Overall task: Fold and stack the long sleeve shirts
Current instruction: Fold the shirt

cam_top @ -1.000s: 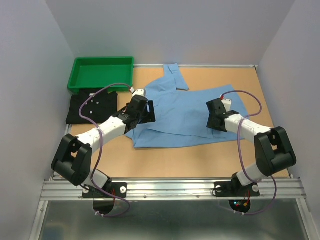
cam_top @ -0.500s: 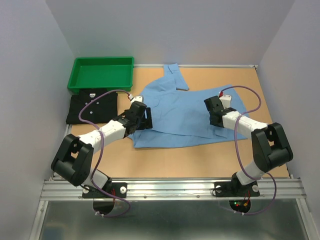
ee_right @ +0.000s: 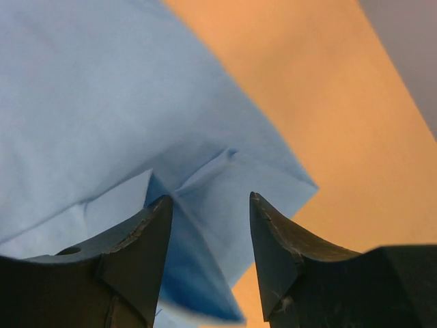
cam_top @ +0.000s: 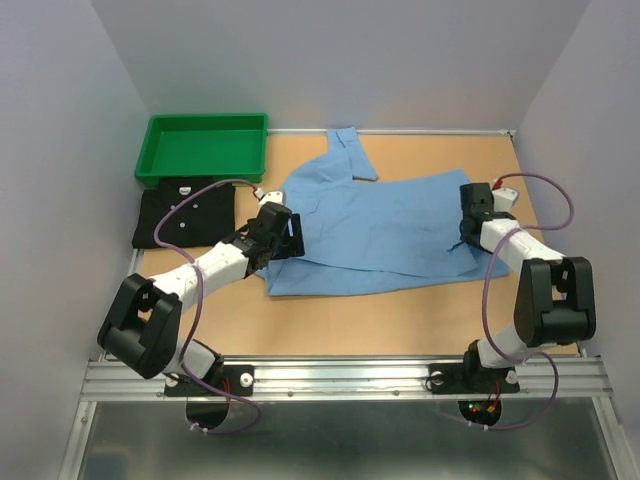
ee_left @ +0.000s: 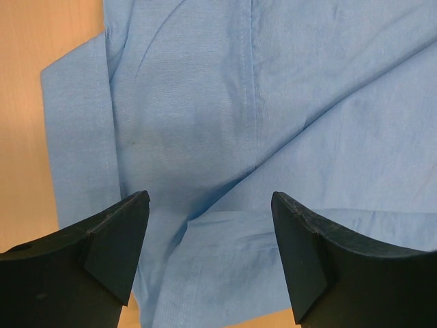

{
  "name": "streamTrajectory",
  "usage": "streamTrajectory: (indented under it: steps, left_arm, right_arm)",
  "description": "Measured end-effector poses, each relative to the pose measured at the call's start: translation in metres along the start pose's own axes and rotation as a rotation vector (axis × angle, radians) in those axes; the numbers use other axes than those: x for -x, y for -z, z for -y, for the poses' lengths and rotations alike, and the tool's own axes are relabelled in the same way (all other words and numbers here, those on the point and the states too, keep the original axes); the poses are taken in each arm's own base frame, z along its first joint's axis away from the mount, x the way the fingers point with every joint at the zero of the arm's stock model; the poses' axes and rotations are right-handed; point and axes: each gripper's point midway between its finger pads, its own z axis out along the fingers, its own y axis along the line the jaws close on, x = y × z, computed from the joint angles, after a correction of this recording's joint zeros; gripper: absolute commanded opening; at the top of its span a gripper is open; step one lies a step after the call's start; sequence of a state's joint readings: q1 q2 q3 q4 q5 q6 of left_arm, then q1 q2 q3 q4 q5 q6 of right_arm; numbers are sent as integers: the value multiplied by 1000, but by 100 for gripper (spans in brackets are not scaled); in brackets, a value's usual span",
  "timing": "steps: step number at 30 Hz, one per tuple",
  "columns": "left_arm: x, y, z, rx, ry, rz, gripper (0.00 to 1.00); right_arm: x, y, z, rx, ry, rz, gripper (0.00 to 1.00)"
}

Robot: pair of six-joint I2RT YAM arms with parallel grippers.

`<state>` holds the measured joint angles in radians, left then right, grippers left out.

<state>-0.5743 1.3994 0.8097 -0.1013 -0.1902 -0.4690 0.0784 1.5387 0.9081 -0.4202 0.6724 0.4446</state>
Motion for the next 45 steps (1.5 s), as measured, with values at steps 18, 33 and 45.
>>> streamTrajectory:
  steps: [18, 33, 45]
  left_arm:
    - [4, 9, 19, -101, -13, -10, 77]
    - [-28, -33, 67, -295, 10, -208, 37]
    - [-45, -40, 29, -275, 175, -264, 38]
  right_arm:
    - [46, 57, -49, 602, -253, -35, 60]
    - [-41, 69, -101, 939, -283, -260, 60]
    - [-47, 10, -42, 768, -542, -275, 60]
